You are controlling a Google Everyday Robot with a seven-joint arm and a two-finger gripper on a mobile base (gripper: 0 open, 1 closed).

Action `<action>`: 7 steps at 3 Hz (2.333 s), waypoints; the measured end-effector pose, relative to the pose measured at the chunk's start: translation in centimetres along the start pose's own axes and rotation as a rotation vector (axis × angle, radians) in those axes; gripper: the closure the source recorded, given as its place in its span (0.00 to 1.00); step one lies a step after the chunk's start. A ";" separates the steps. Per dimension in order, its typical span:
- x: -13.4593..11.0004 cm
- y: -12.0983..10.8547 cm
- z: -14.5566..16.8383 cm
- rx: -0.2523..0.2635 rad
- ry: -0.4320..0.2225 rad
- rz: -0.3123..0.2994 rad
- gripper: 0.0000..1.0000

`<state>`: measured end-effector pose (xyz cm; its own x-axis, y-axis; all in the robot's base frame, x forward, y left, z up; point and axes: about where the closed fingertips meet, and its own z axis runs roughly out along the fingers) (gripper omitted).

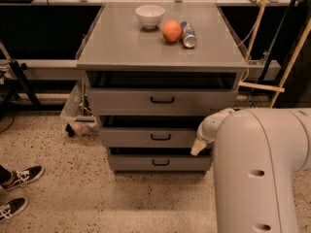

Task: Open middle drawer

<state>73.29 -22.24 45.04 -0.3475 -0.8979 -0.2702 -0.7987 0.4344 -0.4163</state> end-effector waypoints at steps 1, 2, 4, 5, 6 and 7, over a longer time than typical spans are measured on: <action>0.0 0.0 0.0 0.000 0.000 0.000 0.00; -0.1 -0.1 2.3 -0.015 -0.028 -0.005 0.00; -1.5 2.0 7.0 -0.110 -0.044 -0.074 0.18; -1.5 2.0 7.0 -0.110 -0.044 -0.074 0.42; -1.5 2.0 7.0 -0.110 -0.044 -0.074 0.65; -1.5 1.5 6.2 -0.110 -0.044 -0.074 0.88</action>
Offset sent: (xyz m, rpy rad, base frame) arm 0.0639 -0.0047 -0.0701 0.1018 0.0012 0.0792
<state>75.70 -19.78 39.42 -0.2659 -0.9222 -0.2809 -0.8712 0.3547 -0.3396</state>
